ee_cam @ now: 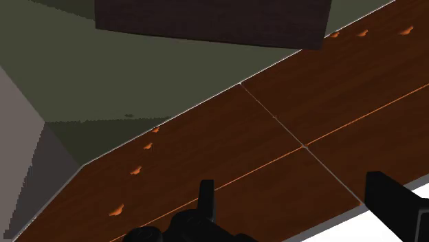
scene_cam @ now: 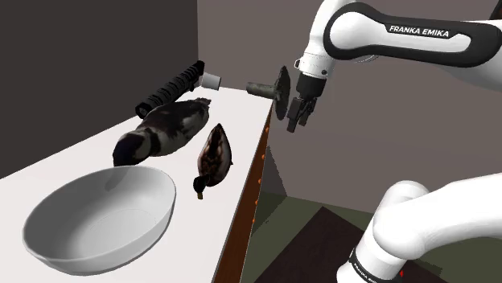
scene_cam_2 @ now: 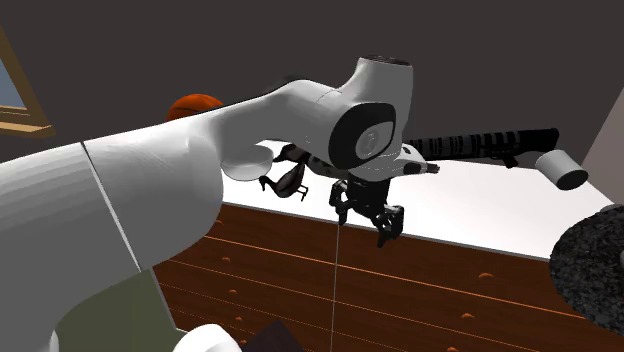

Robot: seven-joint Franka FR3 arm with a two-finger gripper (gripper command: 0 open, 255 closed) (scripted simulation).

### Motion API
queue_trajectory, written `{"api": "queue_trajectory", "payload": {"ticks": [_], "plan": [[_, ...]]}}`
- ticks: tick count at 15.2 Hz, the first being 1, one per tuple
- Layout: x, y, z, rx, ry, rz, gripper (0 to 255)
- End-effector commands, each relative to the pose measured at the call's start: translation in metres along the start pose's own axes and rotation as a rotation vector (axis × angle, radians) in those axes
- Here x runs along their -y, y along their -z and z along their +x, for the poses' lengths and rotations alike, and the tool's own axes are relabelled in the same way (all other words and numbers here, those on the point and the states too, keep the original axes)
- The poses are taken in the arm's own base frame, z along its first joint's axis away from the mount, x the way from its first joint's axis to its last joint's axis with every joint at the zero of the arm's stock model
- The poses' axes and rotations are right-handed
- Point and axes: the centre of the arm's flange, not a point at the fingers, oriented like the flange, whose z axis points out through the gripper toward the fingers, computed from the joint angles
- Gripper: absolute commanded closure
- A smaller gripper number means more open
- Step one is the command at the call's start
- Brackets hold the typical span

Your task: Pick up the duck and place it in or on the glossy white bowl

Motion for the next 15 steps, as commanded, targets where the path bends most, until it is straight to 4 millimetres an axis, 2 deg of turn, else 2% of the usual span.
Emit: {"api": "queue_trajectory", "payload": {"ticks": [1,8,15], "plan": [[0.0,0.0,0.0,0.0,0.0,0.0,0],[0.084,0.004,-0.009,-0.156,-0.138,0.054,0],[0.168,0.012,-0.006,-0.312,-0.275,0.109,0]]}}
